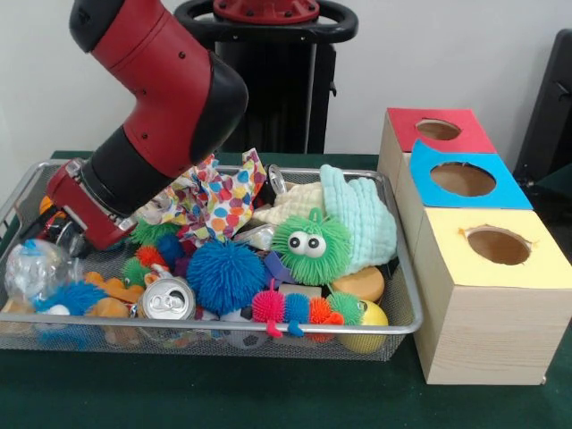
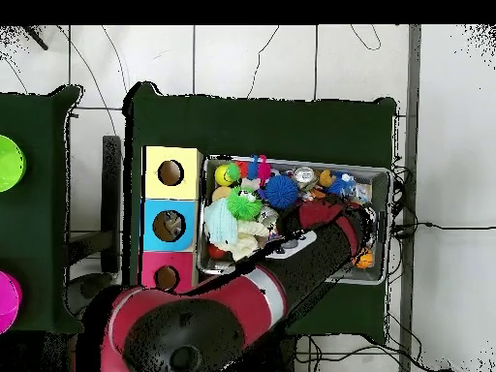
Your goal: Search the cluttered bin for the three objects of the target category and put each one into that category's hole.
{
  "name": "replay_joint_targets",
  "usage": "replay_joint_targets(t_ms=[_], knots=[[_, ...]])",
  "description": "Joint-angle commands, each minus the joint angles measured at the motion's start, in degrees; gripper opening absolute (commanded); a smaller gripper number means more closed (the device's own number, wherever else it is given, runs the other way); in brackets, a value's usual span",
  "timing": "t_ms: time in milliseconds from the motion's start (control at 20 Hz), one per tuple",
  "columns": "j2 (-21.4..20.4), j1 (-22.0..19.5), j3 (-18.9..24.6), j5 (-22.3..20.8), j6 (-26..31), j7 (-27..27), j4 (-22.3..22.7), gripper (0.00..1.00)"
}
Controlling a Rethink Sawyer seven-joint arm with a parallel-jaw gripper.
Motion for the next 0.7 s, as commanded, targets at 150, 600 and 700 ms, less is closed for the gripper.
replay_joint_targets(t_ms=[150, 600, 700], knots=[[11.6, 4.2, -9.8, 11.4, -25.2, 4.9, -4.3, 1.00], [10.7, 3.9, -7.4, 10.4, -25.0, 1.4, -5.1, 1.00], [10.0, 3.1, -5.1, 9.9, -21.5, 2.6, -5.1, 1.00]])
